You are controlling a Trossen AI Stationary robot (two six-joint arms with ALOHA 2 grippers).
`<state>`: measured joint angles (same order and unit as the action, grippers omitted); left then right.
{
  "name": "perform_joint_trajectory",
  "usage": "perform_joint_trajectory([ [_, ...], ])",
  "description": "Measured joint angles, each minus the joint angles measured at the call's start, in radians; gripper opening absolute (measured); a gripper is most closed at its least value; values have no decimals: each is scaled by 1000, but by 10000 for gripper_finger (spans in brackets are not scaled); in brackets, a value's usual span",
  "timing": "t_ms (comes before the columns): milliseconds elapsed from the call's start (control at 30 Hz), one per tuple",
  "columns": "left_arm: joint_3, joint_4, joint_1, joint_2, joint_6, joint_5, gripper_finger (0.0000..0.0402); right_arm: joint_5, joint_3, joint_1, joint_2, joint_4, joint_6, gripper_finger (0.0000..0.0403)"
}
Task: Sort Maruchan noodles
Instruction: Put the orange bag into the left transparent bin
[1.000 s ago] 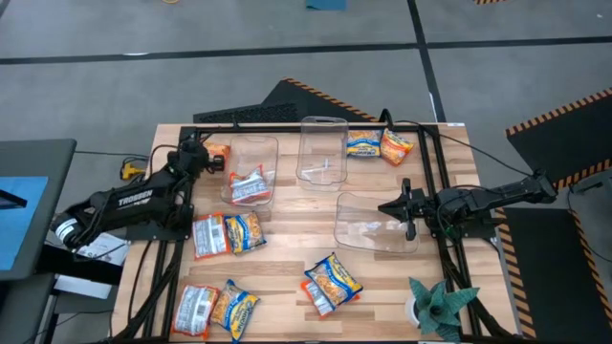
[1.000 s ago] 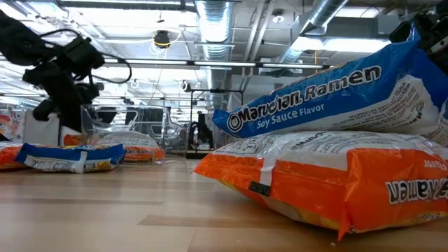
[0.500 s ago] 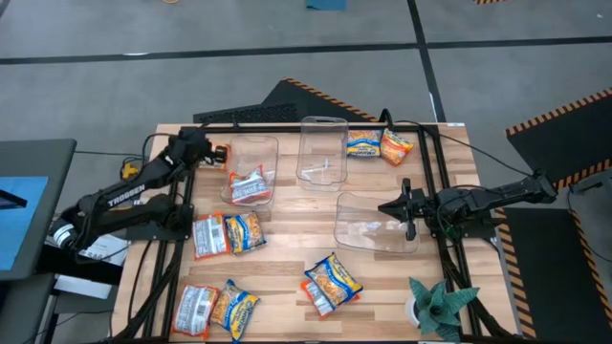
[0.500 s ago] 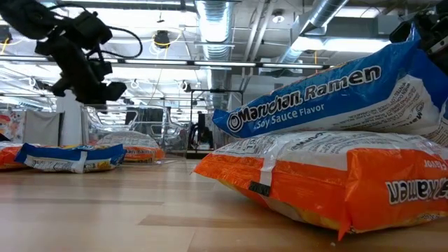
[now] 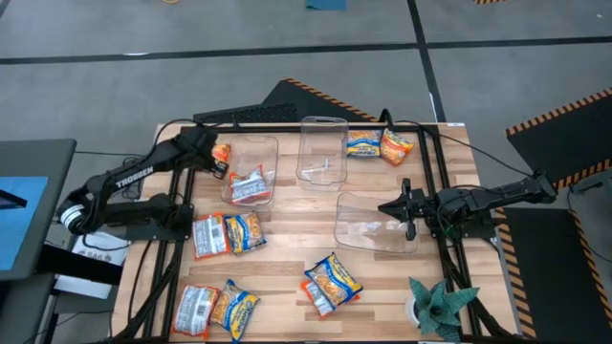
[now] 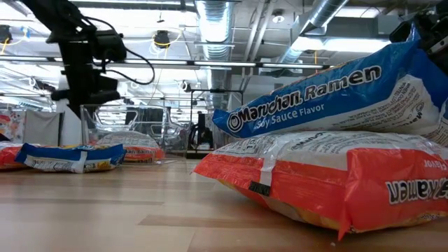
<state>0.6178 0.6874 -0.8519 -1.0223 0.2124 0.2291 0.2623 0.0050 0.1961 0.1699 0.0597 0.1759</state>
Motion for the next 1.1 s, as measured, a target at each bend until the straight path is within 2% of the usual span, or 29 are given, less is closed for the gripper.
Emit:
perform_joint_trajectory([
  [33,0,-10,16,-9,0,-41,16,0,0,0,0,0,0,49],
  [100,0,-49,58,-27,2,-55,28,0,0,0,0,0,0,49],
  [300,0,-100,164,-107,-57,77,78,0,0,0,0,0,0,49],
  [467,0,-121,173,-166,-78,215,125,0,0,0,0,0,0,49],
  [533,0,-122,158,-187,-87,239,142,0,0,0,0,0,0,49],
  [733,5,-154,100,-252,-124,138,179,0,0,0,0,0,0,49],
  [1100,1,-141,55,-268,-98,117,192,0,0,0,0,0,0,49],
])
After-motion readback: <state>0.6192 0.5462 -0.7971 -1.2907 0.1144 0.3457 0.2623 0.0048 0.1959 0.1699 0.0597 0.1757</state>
